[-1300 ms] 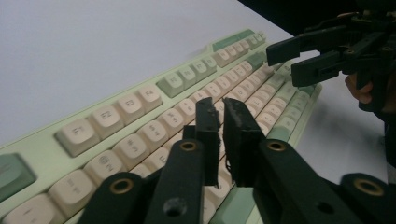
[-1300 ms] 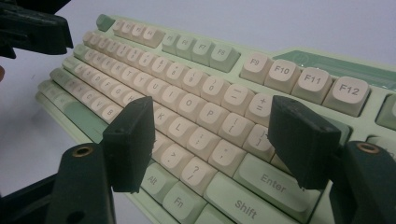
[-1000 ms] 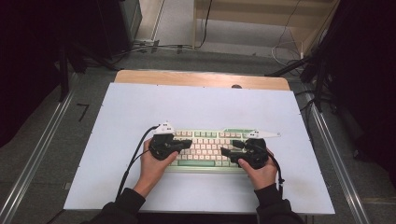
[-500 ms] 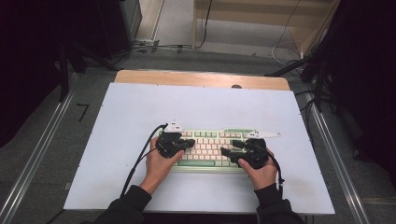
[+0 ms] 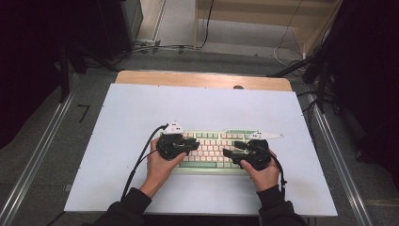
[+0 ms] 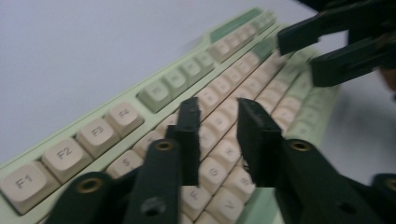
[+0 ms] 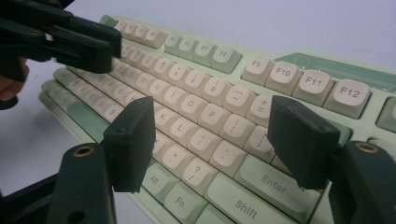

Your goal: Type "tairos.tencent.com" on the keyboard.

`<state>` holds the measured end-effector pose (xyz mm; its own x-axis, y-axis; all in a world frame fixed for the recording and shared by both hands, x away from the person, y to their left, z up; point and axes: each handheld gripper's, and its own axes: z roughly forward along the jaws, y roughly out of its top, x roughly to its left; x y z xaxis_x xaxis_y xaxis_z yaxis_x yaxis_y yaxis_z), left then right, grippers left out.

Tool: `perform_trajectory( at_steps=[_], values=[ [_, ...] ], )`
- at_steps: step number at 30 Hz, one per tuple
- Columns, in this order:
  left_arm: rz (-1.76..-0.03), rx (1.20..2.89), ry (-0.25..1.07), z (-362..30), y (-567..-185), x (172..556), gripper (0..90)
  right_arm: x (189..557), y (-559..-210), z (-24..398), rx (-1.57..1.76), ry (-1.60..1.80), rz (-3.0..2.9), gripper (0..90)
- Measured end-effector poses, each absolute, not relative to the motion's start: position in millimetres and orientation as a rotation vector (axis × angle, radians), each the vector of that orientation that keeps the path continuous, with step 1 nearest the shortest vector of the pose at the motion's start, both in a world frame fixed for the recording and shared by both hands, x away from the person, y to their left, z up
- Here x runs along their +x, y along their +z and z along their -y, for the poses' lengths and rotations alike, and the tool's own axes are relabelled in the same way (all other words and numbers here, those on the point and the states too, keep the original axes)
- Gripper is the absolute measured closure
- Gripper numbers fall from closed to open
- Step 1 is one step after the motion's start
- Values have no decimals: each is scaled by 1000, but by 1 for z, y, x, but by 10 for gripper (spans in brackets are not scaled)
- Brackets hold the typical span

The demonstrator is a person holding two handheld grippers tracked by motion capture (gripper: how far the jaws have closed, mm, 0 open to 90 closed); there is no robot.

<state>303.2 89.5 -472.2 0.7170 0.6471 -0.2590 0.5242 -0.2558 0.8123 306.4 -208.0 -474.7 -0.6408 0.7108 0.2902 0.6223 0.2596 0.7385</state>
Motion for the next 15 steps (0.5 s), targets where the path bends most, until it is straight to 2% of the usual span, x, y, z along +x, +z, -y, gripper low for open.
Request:
perform_trajectory(
  at_steps=[3,5,12,15],
  values=[
    [-898,1870,142,-96,-467,299,566,306,-475,207,1281,1338,-2410,304],
    [-900,1845,129,-100,-466,298,544,306,-475,207,1279,1330,-2414,304],
    [-941,1793,172,-113,-464,296,362,306,-475,207,1281,1326,-2416,304],
    [-957,1760,208,-121,-464,295,343,306,-475,207,1277,1327,-2416,304]
  ],
)
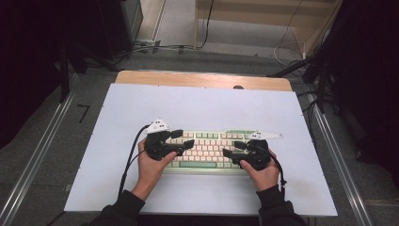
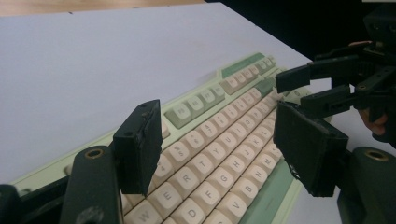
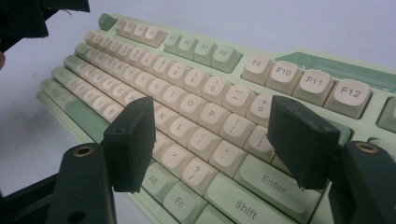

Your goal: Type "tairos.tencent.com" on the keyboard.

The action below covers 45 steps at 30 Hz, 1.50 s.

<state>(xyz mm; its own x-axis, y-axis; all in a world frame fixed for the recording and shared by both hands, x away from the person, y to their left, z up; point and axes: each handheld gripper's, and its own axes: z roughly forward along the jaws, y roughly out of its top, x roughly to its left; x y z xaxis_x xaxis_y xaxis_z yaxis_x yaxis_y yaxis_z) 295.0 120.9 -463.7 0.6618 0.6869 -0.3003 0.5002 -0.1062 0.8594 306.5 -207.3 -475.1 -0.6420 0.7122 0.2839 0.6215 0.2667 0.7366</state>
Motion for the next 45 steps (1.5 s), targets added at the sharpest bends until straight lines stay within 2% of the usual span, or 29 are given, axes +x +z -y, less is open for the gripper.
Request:
perform_trajectory(
  at_steps=[5,9,12,15,16,17,29,45],
  values=[
    [-984,1750,220,-131,-465,296,349,306,-475,207,1276,1325,-2416,305],
    [-984,1764,230,-133,-467,296,414,306,-475,207,1276,1327,-2416,305],
    [-964,1790,232,-132,-469,295,554,306,-475,207,1276,1326,-2415,304],
    [-932,1829,232,-129,-473,294,807,306,-475,207,1273,1328,-2416,304],
    [-927,1845,239,-128,-474,293,874,306,-475,207,1271,1328,-2417,304],
    [-927,1854,241,-127,-474,294,900,306,-475,207,1271,1328,-2417,304],
    [-976,1961,288,-122,-486,299,900,306,-475,206,1272,1327,-2420,304],
    [-983,2013,288,-118,-492,302,900,306,-475,206,1270,1322,-2425,304]
  ],
)
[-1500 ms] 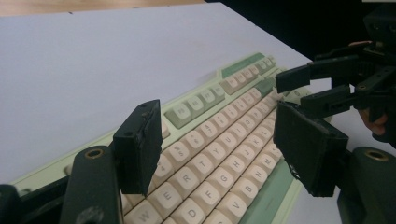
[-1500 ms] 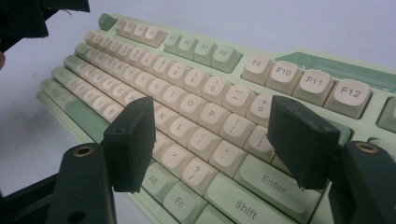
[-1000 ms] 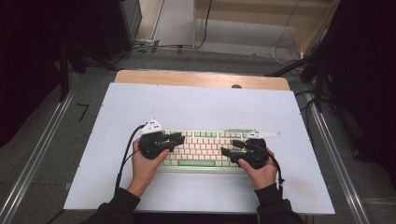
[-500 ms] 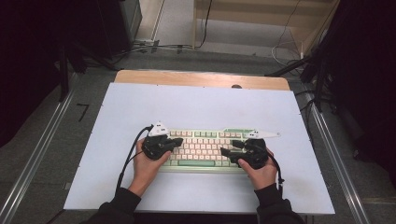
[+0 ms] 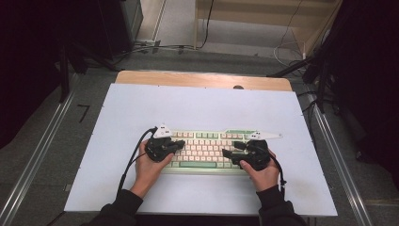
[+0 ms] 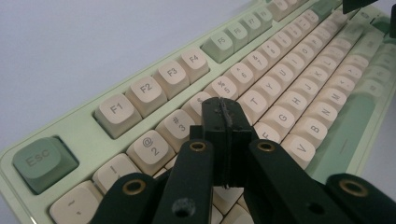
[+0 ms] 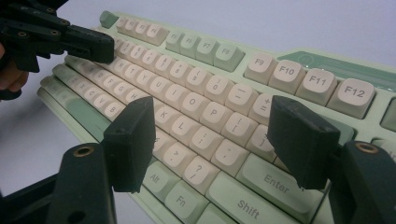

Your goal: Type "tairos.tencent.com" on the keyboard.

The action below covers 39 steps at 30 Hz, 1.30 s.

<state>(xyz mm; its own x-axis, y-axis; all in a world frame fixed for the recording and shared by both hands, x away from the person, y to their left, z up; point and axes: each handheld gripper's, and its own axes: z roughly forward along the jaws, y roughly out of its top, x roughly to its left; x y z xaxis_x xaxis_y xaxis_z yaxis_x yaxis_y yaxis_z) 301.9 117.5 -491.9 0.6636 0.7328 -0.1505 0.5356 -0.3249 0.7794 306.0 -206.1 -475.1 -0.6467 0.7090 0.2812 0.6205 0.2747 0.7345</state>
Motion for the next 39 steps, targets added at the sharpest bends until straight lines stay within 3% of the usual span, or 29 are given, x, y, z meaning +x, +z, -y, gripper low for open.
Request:
perform_trajectory(
  at_steps=[7,12,16,22,29,34,39],
  values=[
    [-956,1962,235,-120,-488,301,900,306,-475,205,1261,1313,-2427,304],
    [-922,1820,174,-129,-474,294,548,306,-475,206,1263,1319,-2423,305],
    [-934,1760,172,-140,-474,290,427,305,-474,205,1255,1321,-2425,304],
    [-996,1691,239,-167,-476,280,404,305,-473,206,1249,1326,-2425,311],
    [-1077,1627,263,-202,-480,267,385,304,-470,204,1218,1341,-2430,380],
    [-1111,1597,286,-218,-479,258,359,302,-470,201,1177,1370,-2440,522],
    [-1154,1585,301,-226,-482,253,357,299,-469,195,1111,1401,-2469,789]
  ],
)
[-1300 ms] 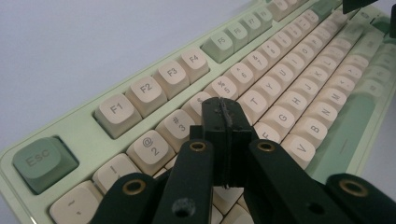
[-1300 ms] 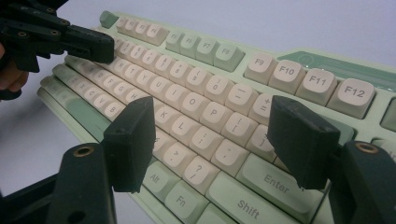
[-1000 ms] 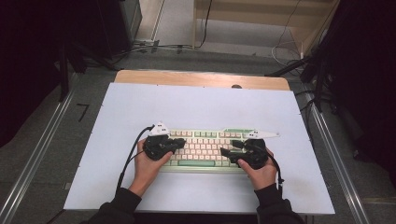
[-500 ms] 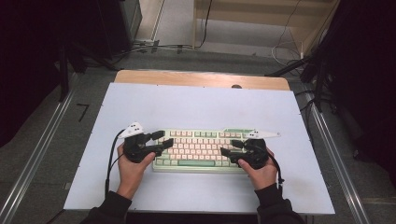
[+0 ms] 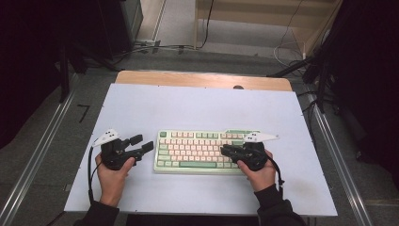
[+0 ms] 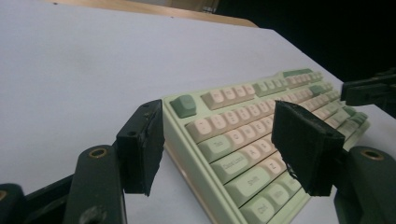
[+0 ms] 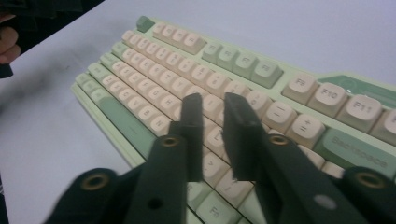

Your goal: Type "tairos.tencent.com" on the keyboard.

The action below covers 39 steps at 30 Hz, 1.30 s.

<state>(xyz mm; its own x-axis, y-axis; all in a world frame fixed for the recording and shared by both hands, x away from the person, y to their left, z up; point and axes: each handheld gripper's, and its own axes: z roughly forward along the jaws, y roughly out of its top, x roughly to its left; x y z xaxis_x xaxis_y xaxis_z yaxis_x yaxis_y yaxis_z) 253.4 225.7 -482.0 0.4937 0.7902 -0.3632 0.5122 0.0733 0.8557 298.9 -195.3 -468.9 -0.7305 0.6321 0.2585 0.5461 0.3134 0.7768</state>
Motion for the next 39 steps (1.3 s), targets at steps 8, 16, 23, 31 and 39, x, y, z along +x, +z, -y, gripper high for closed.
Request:
perform_trajectory(
  at_steps=[8,16,23,31,39],
  values=[
    [-1186,1538,315,-236,-484,253,358,296,-471,174,999,1417,-2541,873],
    [-1165,1577,288,-229,-487,257,360,299,-483,145,937,1346,-2633,873],
    [-1141,1602,279,-220,-487,256,360,300,-488,136,913,1301,-2666,874],
    [-1135,1614,273,-218,-487,256,360,301,-488,137,921,1300,-2652,874],
    [-1130,1619,265,-216,-487,256,360,301,-493,134,921,1252,-2664,874]
  ],
)
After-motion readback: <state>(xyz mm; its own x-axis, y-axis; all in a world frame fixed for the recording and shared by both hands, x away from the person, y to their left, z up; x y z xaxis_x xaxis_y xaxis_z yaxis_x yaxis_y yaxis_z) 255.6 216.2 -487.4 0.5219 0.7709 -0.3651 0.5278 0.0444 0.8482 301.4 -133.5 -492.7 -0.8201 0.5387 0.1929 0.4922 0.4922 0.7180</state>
